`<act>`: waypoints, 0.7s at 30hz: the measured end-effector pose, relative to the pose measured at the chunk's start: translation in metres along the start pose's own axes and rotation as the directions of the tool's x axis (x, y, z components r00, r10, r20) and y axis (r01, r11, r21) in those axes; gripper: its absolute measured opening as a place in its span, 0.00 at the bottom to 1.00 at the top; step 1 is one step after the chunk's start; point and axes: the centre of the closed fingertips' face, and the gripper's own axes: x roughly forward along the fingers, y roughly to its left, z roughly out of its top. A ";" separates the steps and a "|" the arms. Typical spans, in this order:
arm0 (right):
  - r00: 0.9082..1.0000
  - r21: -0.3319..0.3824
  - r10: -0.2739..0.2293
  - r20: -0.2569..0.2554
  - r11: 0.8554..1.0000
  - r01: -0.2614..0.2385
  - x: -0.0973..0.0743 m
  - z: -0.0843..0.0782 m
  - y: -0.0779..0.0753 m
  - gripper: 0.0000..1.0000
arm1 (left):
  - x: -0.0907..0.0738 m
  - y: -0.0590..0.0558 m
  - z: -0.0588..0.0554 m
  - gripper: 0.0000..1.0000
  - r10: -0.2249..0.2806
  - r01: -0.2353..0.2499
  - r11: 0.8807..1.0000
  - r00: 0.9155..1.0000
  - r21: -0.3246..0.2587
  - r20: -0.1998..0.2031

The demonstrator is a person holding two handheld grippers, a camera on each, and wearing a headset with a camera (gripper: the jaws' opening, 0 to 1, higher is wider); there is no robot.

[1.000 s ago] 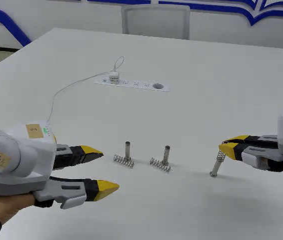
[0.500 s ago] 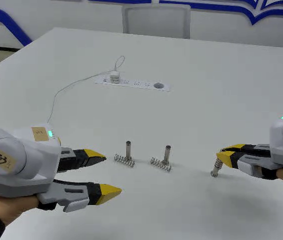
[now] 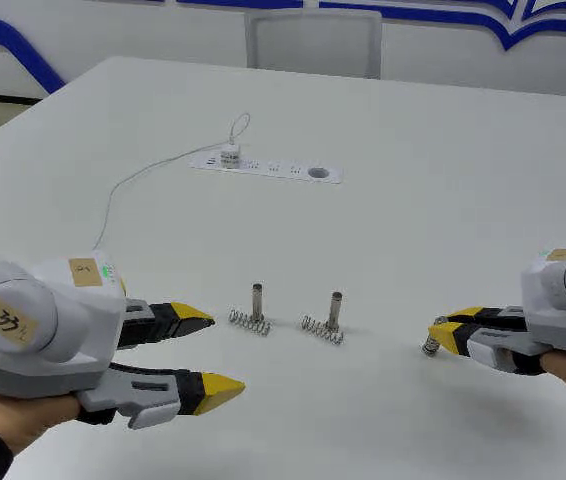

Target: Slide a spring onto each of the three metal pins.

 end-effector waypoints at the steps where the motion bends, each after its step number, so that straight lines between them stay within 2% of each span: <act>1: 1.000 0.001 -0.002 -0.003 1.000 0.002 0.000 -0.001 0.000 0.13 | 0.000 0.000 0.000 0.46 -0.001 0.001 1.000 1.000 0.000 -0.001; 7: 1.000 0.020 -0.001 -0.018 1.000 0.001 -0.005 -0.009 0.001 0.14 | 0.000 -0.001 0.000 0.46 -0.001 0.001 1.000 1.000 0.000 0.001; 11: 0.999 0.013 0.008 -0.033 1.000 -0.008 -0.010 -0.013 0.009 0.14 | 0.000 -0.001 0.000 0.46 -0.004 0.004 1.000 1.000 0.001 0.000; 16: 0.997 -0.028 0.051 -0.053 0.998 -0.053 -0.012 -0.015 0.028 0.14 | 0.001 -0.002 0.000 0.46 -0.006 0.006 1.000 1.000 0.002 0.000; 21: 0.994 -0.101 0.089 -0.064 0.990 -0.095 -0.007 -0.002 0.047 0.14 | 0.001 -0.004 -0.001 0.46 -0.011 0.011 1.000 1.000 0.006 -0.004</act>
